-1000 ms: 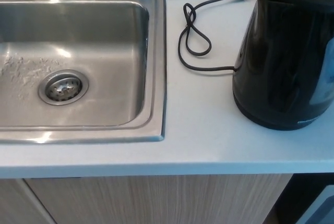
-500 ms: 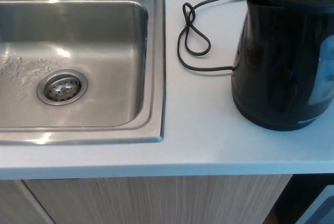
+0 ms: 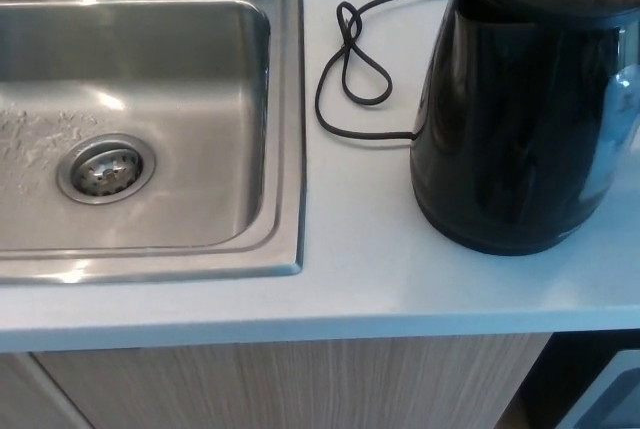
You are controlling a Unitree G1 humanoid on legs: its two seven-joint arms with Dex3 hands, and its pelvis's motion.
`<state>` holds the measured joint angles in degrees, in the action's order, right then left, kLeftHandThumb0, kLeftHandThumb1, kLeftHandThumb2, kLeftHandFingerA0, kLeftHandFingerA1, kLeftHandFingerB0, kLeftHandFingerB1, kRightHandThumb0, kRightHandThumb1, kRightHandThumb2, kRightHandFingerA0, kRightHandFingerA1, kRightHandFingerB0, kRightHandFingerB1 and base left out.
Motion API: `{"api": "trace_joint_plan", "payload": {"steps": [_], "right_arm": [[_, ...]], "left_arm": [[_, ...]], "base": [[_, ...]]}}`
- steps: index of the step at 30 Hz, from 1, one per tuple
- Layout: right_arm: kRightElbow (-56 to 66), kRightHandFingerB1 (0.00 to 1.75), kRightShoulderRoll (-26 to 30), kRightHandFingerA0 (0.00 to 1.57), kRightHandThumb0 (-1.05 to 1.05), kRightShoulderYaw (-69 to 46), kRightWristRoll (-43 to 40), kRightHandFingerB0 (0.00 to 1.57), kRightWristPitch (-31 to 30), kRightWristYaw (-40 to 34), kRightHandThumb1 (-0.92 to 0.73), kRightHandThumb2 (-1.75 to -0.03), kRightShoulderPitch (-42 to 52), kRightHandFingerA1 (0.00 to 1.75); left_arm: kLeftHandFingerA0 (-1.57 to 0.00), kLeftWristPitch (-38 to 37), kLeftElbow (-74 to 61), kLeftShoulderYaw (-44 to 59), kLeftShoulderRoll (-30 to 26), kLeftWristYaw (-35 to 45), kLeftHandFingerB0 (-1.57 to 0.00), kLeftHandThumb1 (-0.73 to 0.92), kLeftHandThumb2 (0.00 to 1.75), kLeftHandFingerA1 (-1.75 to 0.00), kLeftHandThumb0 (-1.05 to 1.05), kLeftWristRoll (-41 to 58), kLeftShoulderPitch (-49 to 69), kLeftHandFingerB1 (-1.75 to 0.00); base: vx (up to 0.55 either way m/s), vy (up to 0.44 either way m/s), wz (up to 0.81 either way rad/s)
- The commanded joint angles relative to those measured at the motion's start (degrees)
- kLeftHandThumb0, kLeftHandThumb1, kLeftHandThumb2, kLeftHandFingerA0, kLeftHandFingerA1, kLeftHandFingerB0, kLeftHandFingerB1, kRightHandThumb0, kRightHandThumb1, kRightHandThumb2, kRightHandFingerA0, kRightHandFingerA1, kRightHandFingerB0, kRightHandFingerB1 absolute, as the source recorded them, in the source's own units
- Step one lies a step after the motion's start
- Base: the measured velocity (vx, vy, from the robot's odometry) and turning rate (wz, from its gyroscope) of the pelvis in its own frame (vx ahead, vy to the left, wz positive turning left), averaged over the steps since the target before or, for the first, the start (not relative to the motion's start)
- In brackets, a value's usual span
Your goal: Pick up a kettle using the right hand on left side of the counter and then walk right towards the kettl base and turn on the kettle
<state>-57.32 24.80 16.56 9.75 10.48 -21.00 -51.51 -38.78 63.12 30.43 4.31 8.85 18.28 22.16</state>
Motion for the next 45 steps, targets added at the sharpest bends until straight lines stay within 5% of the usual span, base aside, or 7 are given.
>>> {"api": "trace_joint_plan", "payload": {"steps": [1,17,19,20,29,36,45], "right_arm": [[5.56,0.00,3.55,0.00,-0.86,0.92,1.43,0.00,-11.83,16.73,-0.52,-0.72,5.28,0.00],[17.09,0.00,3.94,0.00,-1.02,-9.47,-2.50,0.00,-16.29,19.26,-0.69,-1.00,15.53,0.18],[20.91,0.00,4.43,0.00,-0.90,-10.33,-1.10,0.00,-18.73,18.39,-0.84,-0.65,17.15,0.00],[24.73,0.00,4.15,0.00,-1.04,-12.64,-1.70,0.00,-19.80,16.16,-0.73,-1.06,18.79,0.22],[46.46,0.00,6.68,0.00,-0.99,-18.70,5.64,0.00,-24.72,12.31,-0.76,-1.08,27.18,0.18],[62.72,0.30,11.01,0.13,-0.83,-21.89,11.28,0.13,-29.15,13.89,-0.87,-0.68,25.81,0.56],[73.40,0.40,12.63,0.42,-0.74,-23.38,14.74,0.39,-29.58,14.73,-0.83,-0.65,24.82,0.63]], "left_arm": [[-1.02,-3.51,1.01,-0.03,-1.77,0.07,-0.95,0.58,0.90,-0.89,-0.04,-0.32,0.21,-0.75],[-1.00,-4.55,0.81,0.17,-1.78,0.11,-0.95,0.53,1.02,-0.92,0.01,-0.19,2.48,-0.78],[-1.02,-5.21,1.42,0.29,-1.78,0.91,-0.95,0.54,0.97,-0.89,-0.01,0.02,2.77,-0.76],[-1.03,-4.52,0.83,0.43,-1.51,1.21,-0.97,0.54,0.97,-0.92,-0.04,0.49,2.98,-0.79],[-0.99,-4.98,0.69,0.15,-2.29,0.41,-0.94,0.56,0.96,-0.90,-0.04,-0.39,4.10,-0.77],[-1.00,-3.67,2.11,1.44,-2.79,1.69,-0.95,0.55,0.96,-0.88,-0.05,1.16,3.14,-0.75],[-1.04,-4.33,2.91,2.78,-3.07,3.53,-0.98,0.53,0.96,-0.89,-0.03,1.86,4.47,-0.75]], "base": [[0.00,0.000,0.00],[0.00,0.000,0.00],[0.00,0.000,0.00],[0.00,0.000,0.00],[0.00,0.000,0.00],[0.00,0.000,0.00],[0.00,0.000,0.00]]}}
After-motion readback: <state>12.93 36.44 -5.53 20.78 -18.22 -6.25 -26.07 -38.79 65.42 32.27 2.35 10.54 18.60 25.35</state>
